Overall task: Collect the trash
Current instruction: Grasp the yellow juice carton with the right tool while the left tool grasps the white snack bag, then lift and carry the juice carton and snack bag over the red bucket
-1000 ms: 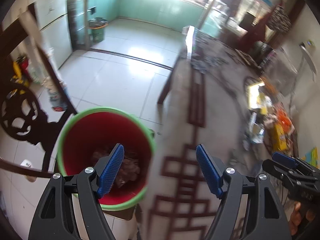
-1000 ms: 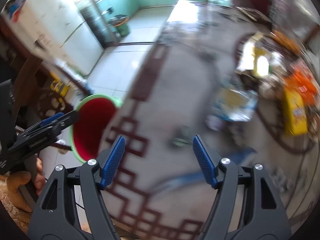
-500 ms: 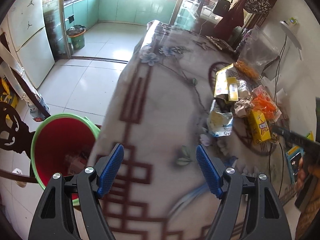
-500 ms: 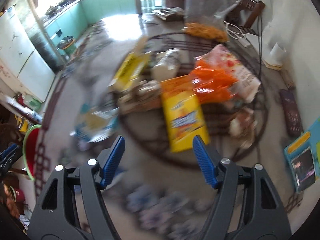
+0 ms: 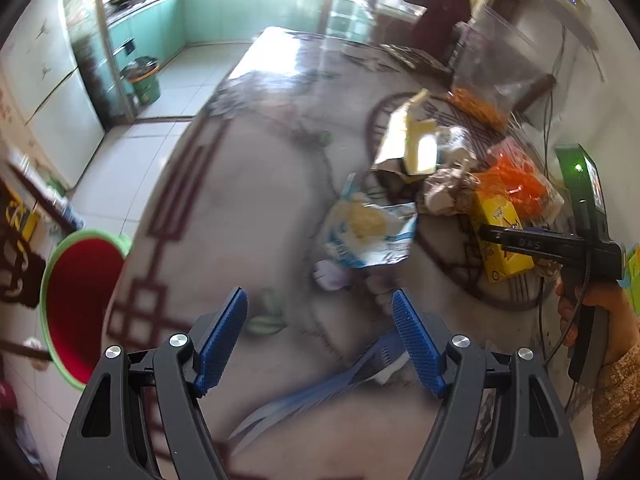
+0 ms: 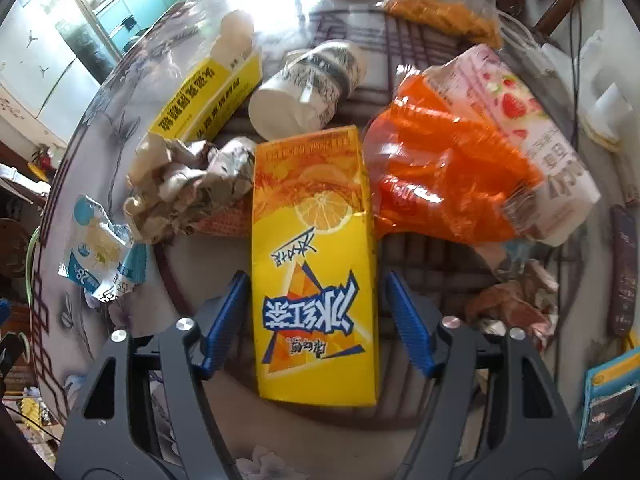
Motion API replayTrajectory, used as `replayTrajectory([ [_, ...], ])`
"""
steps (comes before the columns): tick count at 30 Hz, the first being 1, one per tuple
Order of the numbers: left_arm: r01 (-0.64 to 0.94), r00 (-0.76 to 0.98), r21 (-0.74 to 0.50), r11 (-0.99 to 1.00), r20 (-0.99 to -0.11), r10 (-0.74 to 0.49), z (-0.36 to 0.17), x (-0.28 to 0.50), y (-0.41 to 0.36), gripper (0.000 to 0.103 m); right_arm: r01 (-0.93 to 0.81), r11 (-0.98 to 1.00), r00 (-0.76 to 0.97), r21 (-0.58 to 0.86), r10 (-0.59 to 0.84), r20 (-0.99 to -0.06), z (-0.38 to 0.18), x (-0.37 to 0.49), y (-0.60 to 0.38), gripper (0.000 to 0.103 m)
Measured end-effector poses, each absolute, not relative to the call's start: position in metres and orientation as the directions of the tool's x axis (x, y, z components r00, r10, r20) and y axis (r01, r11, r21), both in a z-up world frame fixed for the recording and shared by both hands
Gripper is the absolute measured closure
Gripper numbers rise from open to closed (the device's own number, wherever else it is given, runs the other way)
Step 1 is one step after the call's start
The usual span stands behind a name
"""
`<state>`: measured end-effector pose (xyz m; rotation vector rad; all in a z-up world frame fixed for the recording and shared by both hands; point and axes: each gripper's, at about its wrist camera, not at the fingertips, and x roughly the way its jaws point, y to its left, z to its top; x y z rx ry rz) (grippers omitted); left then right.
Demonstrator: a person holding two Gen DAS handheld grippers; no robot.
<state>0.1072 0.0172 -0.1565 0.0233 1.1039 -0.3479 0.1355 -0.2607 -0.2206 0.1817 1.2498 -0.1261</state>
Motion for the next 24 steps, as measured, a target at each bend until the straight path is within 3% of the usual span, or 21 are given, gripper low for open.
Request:
replayTrajectory([
  [6, 0.247, 0.365, -0.241, 0.938, -0.874, -0.321, -0.173, 0.144, -0.013, 0.031, 0.165, 0.975, 0.333, 0.150, 0.088, -0.939, -0.215, 0.121, -0.265, 0.043],
  [14, 0.186, 0.277, -0.263, 0.947, -0.910, -0.307, -0.219, 0.183, -0.038, 0.034, 0.167, 0.952, 0.390, 0.255, 0.173, -0.904, -0.183, 0.082, -0.270, 0.043],
  [16, 0.174, 0.271, -0.257, 0.951, -0.916, -0.297, -0.225, 0.184, -0.041, 0.044, 0.171, 0.947, 0.403, 0.272, 0.185, -0.896, -0.178, 0.079, -0.273, 0.043],
  [18, 0.185, 0.289, -0.228, 0.956, -0.917, -0.274, -0.225, 0.182, -0.046, 0.065, 0.174, 0.943, 0.414, 0.282, 0.190, -0.890, -0.173, 0.075, -0.274, 0.043],
  [20, 0.192, 0.275, -0.233, 0.953, -0.920, -0.280, -0.226, 0.183, -0.047, 0.094, 0.171, 0.942, 0.424, 0.287, 0.193, -0.885, -0.169, 0.074, -0.273, 0.043],
  [24, 0.197, 0.297, -0.248, 0.949, -0.907, -0.298, -0.215, 0.177, -0.045, 0.096, 0.162, 0.944, 0.436, 0.288, 0.193, -0.879, -0.165, 0.078, -0.270, 0.043],
])
